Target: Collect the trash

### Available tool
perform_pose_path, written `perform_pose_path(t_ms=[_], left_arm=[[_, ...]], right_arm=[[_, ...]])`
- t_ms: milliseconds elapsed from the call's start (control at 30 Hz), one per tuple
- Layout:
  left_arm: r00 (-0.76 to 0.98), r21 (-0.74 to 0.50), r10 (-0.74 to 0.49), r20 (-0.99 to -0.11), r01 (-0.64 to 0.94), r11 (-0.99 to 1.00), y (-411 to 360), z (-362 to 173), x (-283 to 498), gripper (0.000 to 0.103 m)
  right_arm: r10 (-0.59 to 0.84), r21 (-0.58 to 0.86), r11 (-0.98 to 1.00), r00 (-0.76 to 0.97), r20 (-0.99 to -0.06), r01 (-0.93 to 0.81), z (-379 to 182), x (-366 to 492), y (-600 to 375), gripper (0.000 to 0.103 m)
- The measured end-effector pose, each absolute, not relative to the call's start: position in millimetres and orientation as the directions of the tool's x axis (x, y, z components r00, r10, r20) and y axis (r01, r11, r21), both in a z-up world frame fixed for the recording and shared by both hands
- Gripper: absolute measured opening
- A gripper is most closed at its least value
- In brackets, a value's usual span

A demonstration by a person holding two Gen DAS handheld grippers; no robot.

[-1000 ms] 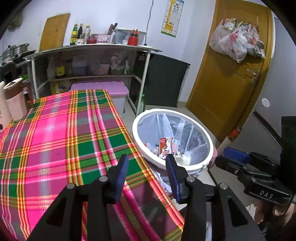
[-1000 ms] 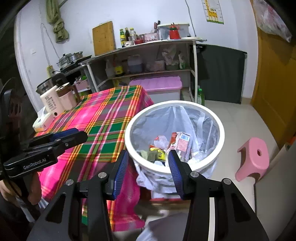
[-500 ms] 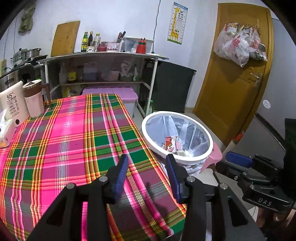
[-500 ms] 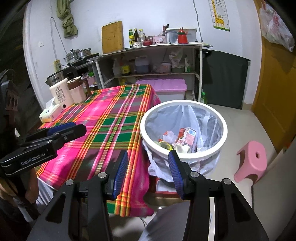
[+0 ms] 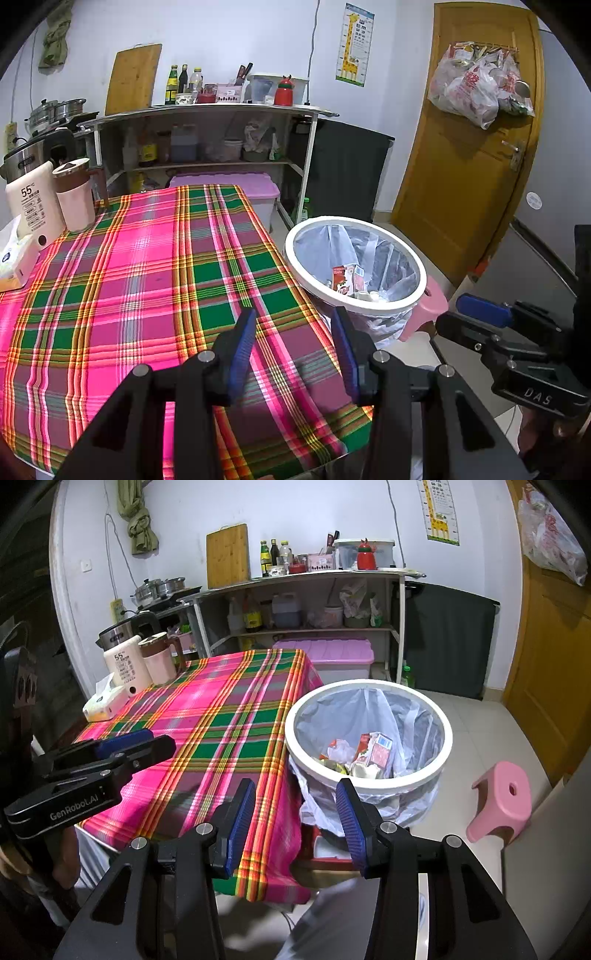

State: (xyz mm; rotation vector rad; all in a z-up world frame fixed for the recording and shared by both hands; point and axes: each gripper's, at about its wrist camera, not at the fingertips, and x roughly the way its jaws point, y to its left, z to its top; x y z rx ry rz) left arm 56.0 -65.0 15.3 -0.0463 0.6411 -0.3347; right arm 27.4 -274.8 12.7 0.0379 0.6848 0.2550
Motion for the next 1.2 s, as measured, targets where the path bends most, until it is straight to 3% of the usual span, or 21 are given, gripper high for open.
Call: perform_pose_path(t_ms=[1200], left_arm=[[0.743,-0.145,-0.307,-0.594,0.277,0.950,-55,9,52,0.044]], right_arm=[[0.245,0.118,0.968,0.745,-0.621,-0.220,14,27,-273,0.047]])
